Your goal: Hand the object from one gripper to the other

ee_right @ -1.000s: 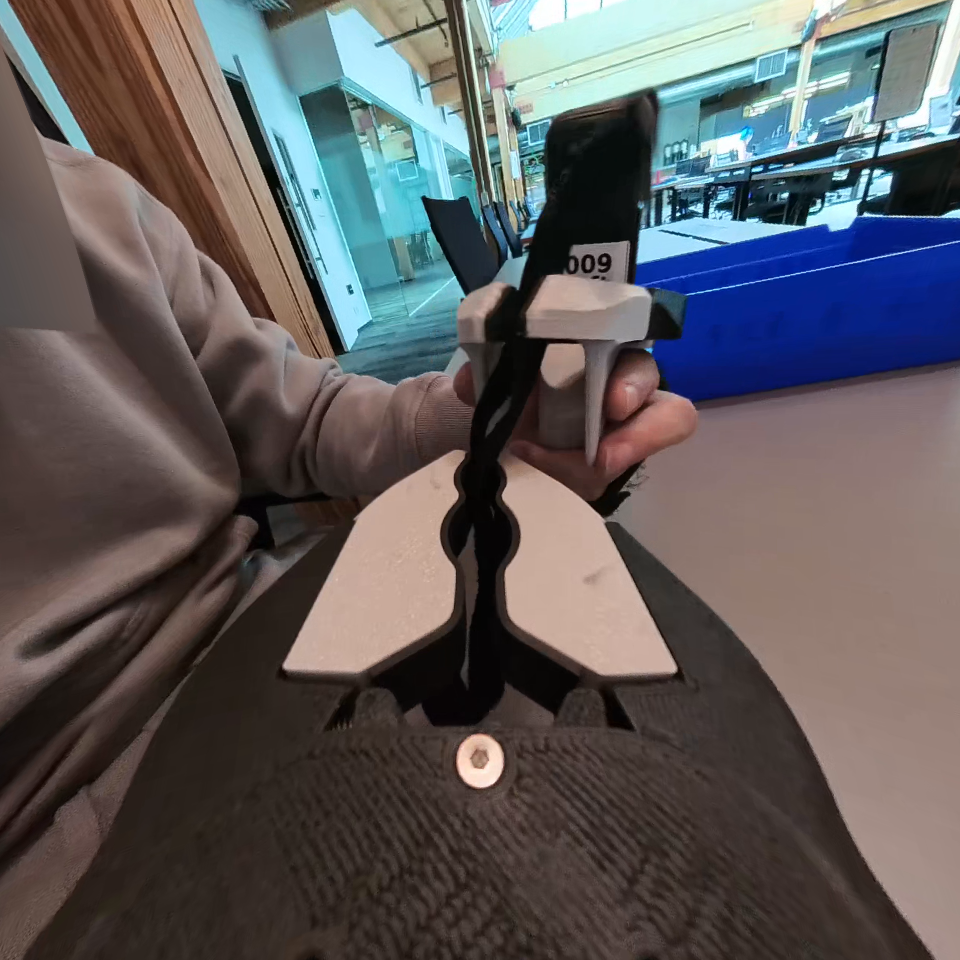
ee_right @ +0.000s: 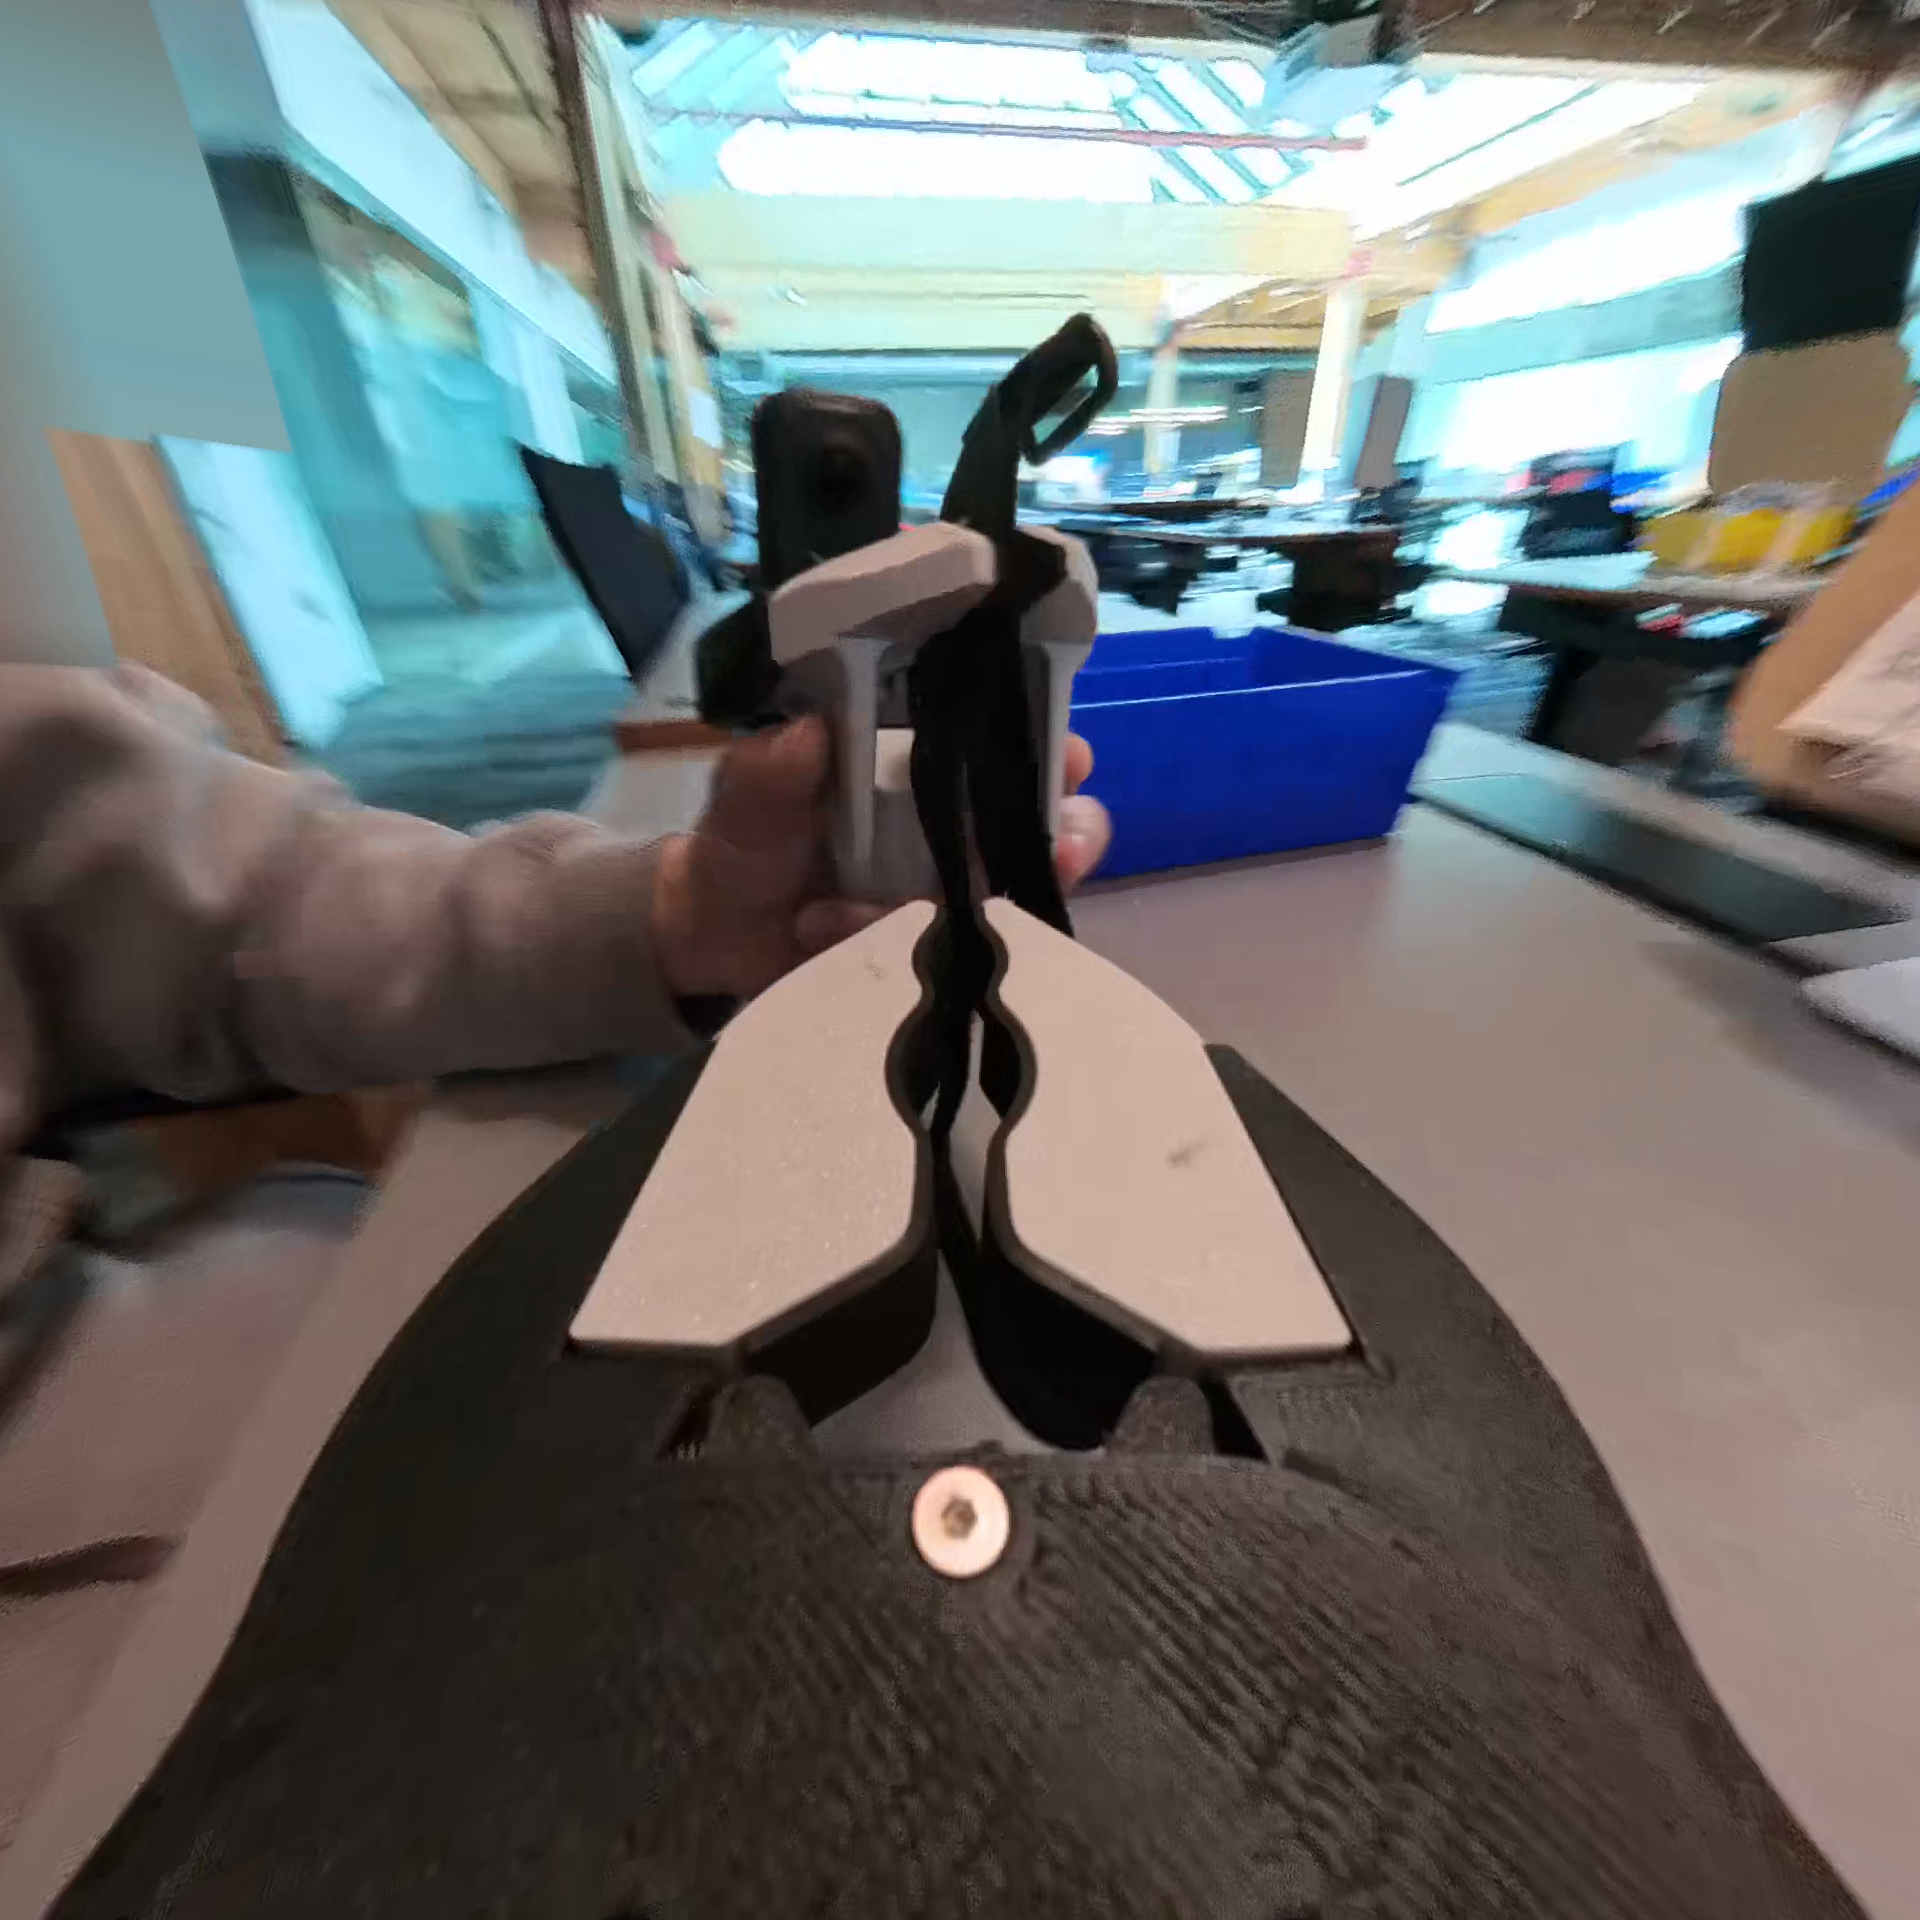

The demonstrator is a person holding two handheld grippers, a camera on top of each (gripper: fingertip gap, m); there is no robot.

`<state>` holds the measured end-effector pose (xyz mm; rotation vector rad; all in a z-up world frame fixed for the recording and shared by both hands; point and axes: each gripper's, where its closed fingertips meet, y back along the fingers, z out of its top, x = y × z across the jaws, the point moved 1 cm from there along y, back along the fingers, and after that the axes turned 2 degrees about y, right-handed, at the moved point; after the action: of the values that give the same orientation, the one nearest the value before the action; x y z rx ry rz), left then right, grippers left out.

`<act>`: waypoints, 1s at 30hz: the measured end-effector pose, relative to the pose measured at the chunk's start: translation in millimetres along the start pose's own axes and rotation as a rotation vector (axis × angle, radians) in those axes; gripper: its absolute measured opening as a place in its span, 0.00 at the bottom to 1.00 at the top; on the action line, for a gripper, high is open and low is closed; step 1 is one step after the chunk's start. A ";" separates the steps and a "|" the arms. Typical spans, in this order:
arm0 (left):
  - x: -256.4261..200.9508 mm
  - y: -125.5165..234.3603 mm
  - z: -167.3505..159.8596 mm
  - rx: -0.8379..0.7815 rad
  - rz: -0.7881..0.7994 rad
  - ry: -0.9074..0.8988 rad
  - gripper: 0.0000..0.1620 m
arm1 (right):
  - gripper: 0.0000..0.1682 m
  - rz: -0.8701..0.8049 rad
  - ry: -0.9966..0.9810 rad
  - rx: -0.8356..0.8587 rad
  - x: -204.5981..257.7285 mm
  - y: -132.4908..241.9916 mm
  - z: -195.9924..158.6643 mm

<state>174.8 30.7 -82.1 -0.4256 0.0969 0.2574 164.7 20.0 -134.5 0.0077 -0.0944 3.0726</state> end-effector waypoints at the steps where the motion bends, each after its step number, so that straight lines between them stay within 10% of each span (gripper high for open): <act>1: -2.9 0.8 0.8 0.001 -0.031 0.004 0.06 | 0.01 0.056 -0.080 -0.015 3.2 1.3 1.2; 7: -11.5 10.1 -5.0 0.073 -0.205 0.091 0.23 | 0.00 0.339 -0.407 -0.105 22.9 11.4 13.5; 18: -33.8 13.9 -18.7 0.124 -0.418 0.226 0.20 | 0.01 0.530 -0.477 -0.066 48.6 14.6 13.8; 25: 31.3 9.4 -25.0 0.166 0.053 0.116 0.12 | 0.37 -0.103 -0.116 -0.081 -22.8 11.8 6.3; 30: 39.2 4.9 -26.2 0.147 0.184 0.071 0.12 | 0.43 -0.381 0.260 0.078 -42.4 10.2 -6.9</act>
<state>210.2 33.0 -113.5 -0.2798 0.2234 0.4134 206.3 7.4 -142.3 -0.3287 0.0376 2.6669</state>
